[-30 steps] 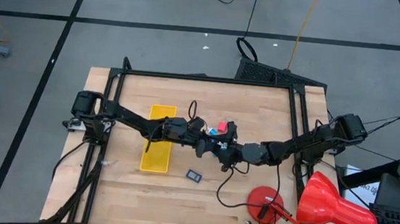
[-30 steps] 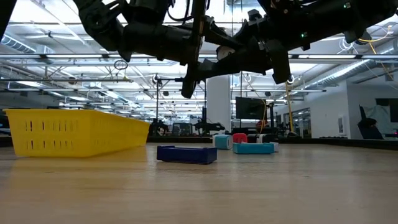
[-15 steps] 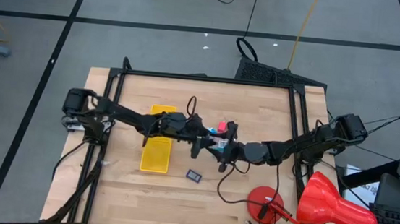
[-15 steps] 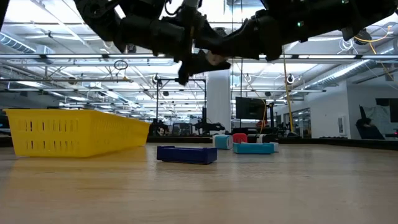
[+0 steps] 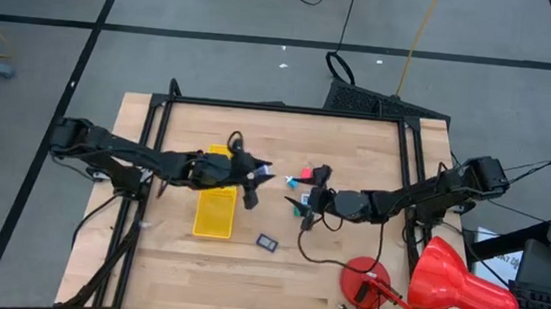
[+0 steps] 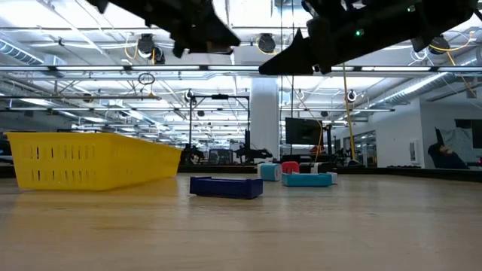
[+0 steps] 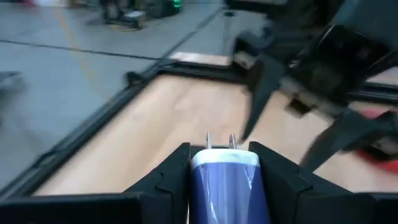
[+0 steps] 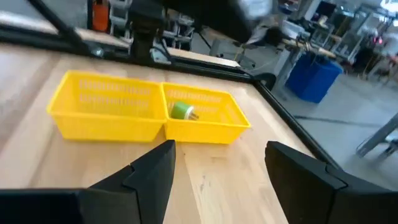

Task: Pick & Place Office items
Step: Put the blue adapter into the top yellow basket

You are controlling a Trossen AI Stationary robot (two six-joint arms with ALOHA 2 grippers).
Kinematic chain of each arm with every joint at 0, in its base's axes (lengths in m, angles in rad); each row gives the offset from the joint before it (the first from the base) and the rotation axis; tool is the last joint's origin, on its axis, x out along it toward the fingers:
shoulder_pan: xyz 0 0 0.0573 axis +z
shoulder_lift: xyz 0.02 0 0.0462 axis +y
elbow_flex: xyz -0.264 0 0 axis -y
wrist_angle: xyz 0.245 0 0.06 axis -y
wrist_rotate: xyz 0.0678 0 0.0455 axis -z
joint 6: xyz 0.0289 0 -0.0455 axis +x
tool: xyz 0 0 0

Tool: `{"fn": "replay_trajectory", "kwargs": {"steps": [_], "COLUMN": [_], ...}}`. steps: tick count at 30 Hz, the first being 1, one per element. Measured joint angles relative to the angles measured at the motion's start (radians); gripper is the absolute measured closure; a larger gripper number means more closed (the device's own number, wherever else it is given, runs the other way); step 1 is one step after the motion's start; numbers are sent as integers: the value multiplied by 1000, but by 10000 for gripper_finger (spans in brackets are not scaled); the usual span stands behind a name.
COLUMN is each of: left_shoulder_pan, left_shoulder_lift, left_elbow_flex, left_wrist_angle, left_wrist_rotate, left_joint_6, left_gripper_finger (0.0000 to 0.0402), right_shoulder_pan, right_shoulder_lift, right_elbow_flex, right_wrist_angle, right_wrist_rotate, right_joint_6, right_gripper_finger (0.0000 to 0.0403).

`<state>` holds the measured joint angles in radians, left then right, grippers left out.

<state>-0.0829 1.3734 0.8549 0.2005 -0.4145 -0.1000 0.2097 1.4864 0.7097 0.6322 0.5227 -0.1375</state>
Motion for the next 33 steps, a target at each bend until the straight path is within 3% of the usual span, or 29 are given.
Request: {"fn": "replay_trajectory", "kwargs": {"steps": [4, 8, 14, 18, 25, 29, 33], "left_shoulder_pan": [-10, 0, 37, 63, 79, 80, 81], "left_shoulder_lift": [-63, -136, -211, -235, -238, -237, -237], "left_elbow_flex": [-106, -264, -511, -635, -735, -742, -742], "left_wrist_angle": [59, 204, 489, 593, 647, 646, 647], "left_wrist_rotate": [-95, -110, -110, -110, -110, -110, -108], "left_joint_6": [-7, -8, -21, -78, -123, -139, -139], "left_gripper_finger": [265, 265, 265, 265, 265, 265, 265], "right_shoulder_pan": [-23, -52, -80, -92, -121, -175, -232], "right_shoulder_lift": [-53, -102, -116, -116, -117, -117, -118], "right_elbow_flex": [-2, -13, -74, -104, -140, -161, -200], "right_wrist_angle": [-117, -171, -96, -51, -24, -1, 52], "right_wrist_rotate": [-8, -72, -109, -109, -130, -312, -425], "right_joint_6": [105, 160, 179, 191, 225, 287, 333], "right_gripper_finger": [168, 179, 196, 203, 207, 207, 207]}}
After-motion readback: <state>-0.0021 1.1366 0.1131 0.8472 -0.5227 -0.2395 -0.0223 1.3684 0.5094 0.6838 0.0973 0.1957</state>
